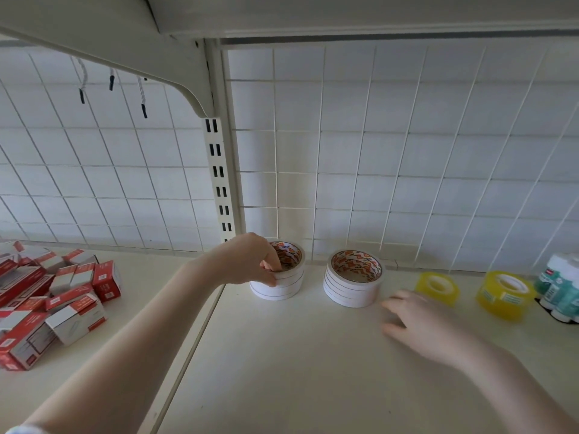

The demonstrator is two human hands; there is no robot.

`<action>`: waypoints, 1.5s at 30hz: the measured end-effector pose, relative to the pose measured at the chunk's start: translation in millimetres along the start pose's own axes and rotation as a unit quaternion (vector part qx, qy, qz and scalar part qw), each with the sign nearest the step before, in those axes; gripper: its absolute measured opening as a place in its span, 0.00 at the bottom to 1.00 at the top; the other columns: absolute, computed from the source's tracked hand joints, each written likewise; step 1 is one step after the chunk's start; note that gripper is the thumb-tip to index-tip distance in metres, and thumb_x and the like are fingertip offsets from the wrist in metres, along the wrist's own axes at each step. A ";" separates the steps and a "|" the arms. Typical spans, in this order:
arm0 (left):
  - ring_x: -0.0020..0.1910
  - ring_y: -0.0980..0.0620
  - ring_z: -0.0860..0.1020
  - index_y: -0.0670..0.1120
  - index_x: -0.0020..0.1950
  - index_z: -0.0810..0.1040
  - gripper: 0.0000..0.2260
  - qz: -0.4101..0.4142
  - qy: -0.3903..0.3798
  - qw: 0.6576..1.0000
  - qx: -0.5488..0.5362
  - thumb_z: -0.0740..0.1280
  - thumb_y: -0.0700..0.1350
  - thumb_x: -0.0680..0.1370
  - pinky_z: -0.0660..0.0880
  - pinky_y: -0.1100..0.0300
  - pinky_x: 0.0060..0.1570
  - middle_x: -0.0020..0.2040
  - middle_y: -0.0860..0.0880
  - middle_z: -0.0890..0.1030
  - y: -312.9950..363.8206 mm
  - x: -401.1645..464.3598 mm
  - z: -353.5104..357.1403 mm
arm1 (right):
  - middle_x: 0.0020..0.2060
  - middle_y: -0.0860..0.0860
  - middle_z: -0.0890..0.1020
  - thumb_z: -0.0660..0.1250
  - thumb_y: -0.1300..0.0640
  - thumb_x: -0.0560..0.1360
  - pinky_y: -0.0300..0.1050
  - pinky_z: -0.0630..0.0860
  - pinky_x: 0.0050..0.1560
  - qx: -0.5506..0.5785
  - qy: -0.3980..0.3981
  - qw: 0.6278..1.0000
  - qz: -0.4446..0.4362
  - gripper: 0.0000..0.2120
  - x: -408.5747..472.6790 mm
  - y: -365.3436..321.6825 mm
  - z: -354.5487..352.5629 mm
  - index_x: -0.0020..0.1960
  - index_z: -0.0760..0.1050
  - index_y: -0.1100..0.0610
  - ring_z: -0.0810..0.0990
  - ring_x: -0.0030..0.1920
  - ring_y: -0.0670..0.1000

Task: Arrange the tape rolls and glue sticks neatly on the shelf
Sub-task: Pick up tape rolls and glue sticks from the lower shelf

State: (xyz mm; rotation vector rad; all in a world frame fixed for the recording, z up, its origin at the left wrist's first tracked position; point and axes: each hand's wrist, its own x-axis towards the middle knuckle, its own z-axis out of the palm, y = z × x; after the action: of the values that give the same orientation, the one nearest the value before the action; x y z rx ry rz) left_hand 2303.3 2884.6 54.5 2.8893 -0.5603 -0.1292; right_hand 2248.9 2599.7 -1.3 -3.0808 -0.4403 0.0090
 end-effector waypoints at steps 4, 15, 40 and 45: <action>0.48 0.55 0.75 0.53 0.52 0.81 0.08 0.007 0.021 0.999 0.035 0.68 0.49 0.74 0.73 0.61 0.49 0.49 0.57 0.80 2.4 -4.5 4.4 | 0.56 0.47 0.72 0.57 0.46 0.78 0.42 0.69 0.55 0.017 0.031 0.999 -0.006 0.15 -9.3 1.3 5.7 0.60 0.72 0.52 0.69 0.60 0.48; 0.65 0.48 0.69 0.46 0.69 0.68 0.24 -0.059 0.171 0.982 0.061 0.66 0.52 0.76 0.69 0.55 0.60 0.67 0.50 0.70 45.1 -55.6 54.1 | 0.57 0.45 0.72 0.53 0.42 0.78 0.44 0.70 0.53 -0.033 0.071 0.997 0.023 0.15 -61.7 24.8 7.6 0.59 0.69 0.47 0.71 0.61 0.49; 0.65 0.47 0.69 0.50 0.70 0.69 0.23 -0.048 0.212 0.974 -0.056 0.64 0.54 0.76 0.67 0.53 0.59 0.67 0.50 0.71 278.6 -123.7 136.3 | 0.37 0.57 0.79 0.73 0.57 0.68 0.52 0.76 0.37 -0.035 0.373 0.894 0.245 0.10 -292.2 127.9 33.0 0.47 0.79 0.60 0.79 0.38 0.61; 0.64 0.46 0.70 0.48 0.68 0.71 0.23 0.002 0.198 0.978 -0.069 0.67 0.53 0.75 0.70 0.51 0.57 0.65 0.49 0.73 344.3 -115.2 141.4 | 0.38 0.56 0.80 0.76 0.56 0.64 0.51 0.77 0.38 -0.039 0.355 0.885 0.299 0.15 -340.4 167.6 24.5 0.48 0.80 0.59 0.80 0.38 0.60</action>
State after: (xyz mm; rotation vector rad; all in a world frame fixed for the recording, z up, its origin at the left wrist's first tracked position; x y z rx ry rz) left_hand 2055.3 2590.5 -6.8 2.6719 -0.4590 0.3847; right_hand 1968.9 2344.2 -30.2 -2.8463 0.5440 -1.0836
